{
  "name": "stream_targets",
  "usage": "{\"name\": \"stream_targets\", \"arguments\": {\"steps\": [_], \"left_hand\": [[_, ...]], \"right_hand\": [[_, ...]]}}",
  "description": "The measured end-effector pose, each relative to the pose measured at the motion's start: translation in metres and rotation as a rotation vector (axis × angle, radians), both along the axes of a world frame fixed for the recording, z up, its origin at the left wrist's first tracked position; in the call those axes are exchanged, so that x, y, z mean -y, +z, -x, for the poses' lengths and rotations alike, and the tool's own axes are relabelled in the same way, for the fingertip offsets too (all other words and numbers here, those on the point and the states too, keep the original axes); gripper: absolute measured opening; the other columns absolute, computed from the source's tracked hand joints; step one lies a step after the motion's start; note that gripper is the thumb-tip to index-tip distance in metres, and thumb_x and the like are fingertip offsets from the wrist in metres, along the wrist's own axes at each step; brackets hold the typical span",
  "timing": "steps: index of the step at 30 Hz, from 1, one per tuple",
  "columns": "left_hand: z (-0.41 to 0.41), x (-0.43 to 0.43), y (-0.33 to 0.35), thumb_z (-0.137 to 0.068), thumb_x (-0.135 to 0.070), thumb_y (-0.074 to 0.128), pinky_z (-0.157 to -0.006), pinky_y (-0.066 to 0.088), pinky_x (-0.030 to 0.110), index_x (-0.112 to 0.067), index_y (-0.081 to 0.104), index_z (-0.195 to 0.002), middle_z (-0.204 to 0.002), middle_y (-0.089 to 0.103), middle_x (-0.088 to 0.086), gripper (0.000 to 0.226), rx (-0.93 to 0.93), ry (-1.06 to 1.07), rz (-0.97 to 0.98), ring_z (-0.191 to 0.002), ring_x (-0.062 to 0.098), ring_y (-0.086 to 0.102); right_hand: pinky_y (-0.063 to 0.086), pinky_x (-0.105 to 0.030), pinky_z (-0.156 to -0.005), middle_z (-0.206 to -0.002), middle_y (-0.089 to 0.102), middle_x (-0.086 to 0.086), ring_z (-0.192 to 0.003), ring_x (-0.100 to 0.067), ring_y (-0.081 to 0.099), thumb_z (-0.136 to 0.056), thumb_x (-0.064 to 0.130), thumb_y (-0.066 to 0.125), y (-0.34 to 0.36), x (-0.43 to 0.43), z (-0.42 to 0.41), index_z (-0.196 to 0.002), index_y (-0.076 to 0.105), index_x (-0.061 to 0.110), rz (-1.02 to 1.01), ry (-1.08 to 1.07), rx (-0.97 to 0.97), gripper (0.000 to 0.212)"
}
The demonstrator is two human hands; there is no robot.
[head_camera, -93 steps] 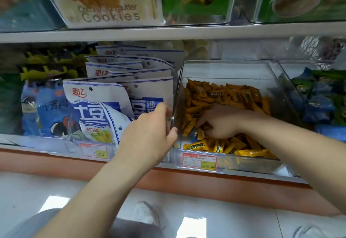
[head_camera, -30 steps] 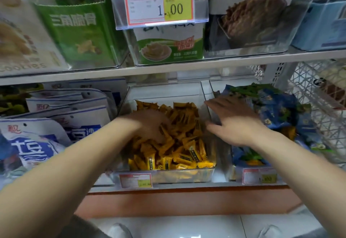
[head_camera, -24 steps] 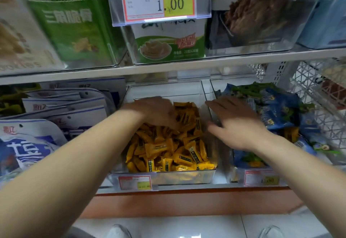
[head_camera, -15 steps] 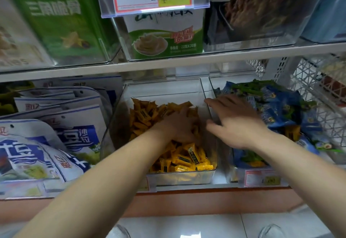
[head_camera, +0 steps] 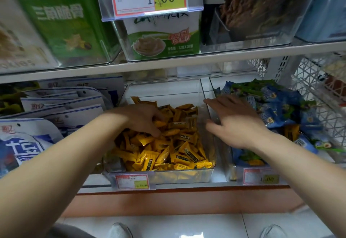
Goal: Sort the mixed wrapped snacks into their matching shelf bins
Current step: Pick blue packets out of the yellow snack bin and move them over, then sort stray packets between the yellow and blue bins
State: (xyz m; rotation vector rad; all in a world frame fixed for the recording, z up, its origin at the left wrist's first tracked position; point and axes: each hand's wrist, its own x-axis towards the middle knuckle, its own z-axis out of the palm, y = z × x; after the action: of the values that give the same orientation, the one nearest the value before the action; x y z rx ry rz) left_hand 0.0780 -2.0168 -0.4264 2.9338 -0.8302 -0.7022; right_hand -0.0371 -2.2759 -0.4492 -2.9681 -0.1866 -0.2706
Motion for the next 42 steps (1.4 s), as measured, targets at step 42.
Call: {"name": "stream_targets", "arguments": {"steps": [42], "left_hand": [[0.096, 0.217, -0.014, -0.082, -0.026, 0.07, -0.112, 0.031, 0.043, -0.032, 0.071, -0.114, -0.133, 0.06, -0.011, 0.033, 0.563, -0.457, 0.502, -0.13, 0.015, 0.047]], "right_hand": [[0.054, -0.036, -0.08, -0.122, 0.058, 0.01, -0.108, -0.017, 0.059, -0.067, 0.046, 0.08, 0.022, 0.167, 0.092, -0.127, 0.054, 0.041, 0.069, -0.166, -0.106, 0.065]]}}
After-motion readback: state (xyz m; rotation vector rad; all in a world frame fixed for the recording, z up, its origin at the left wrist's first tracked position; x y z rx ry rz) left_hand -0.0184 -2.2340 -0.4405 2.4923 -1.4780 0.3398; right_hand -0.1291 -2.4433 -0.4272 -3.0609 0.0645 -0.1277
